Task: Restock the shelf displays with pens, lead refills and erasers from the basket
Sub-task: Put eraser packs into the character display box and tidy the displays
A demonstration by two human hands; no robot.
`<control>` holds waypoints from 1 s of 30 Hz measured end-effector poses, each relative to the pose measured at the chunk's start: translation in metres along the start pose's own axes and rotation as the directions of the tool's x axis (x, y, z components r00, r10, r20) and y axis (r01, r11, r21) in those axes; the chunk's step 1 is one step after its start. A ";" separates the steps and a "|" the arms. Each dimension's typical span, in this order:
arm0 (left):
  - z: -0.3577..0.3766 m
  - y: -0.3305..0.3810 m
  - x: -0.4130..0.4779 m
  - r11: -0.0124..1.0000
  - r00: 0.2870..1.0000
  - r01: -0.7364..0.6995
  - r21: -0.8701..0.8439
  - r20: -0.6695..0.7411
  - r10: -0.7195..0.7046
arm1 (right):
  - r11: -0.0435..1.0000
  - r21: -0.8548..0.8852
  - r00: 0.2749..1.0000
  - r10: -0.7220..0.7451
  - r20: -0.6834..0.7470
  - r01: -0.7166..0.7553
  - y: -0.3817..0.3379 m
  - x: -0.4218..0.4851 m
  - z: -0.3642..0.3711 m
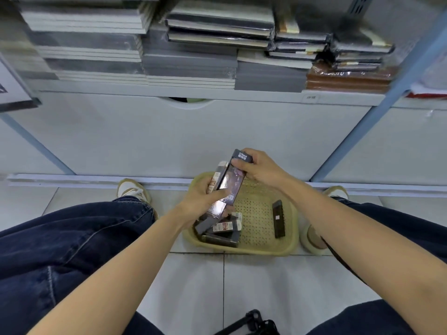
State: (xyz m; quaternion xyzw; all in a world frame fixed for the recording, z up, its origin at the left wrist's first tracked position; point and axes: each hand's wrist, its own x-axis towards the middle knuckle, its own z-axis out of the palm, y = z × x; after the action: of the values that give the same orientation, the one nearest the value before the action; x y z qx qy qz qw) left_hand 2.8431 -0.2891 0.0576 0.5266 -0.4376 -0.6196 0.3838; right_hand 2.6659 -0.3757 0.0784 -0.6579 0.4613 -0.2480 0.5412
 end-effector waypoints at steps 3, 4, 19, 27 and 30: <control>-0.009 0.024 -0.007 0.998 0.995 -0.066 0.014 -0.068 0.067 | 0.997 0.063 0.999 -0.036 -0.007 0.036 -0.025 -0.001 -0.006; -0.014 0.035 -0.010 0.995 0.991 -0.095 -0.009 -0.092 0.094 | 0.995 0.084 0.998 -0.059 -0.034 0.062 -0.036 0.000 -0.009; -0.102 0.264 -0.057 0.813 0.682 -0.559 0.166 -0.465 0.564 | 0.764 -0.031 0.718 -0.619 -0.317 0.645 -0.296 0.017 -0.046; -0.141 0.319 -0.061 0.746 0.586 -0.639 0.189 -0.509 0.631 | 0.659 -0.247 0.573 -0.746 -0.339 0.711 -0.381 0.050 -0.057; -0.150 0.324 -0.060 0.733 0.564 -0.653 0.188 -0.525 0.637 | 0.632 -0.432 0.578 -0.771 -0.266 0.644 -0.393 0.066 -0.049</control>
State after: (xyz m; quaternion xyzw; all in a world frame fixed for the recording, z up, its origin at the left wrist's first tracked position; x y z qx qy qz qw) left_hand 3.0049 -0.3581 0.3744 0.4810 -0.4588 -0.2608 0.7001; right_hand 2.7887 -0.4616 0.4512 -0.7873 0.2930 -0.5126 0.1774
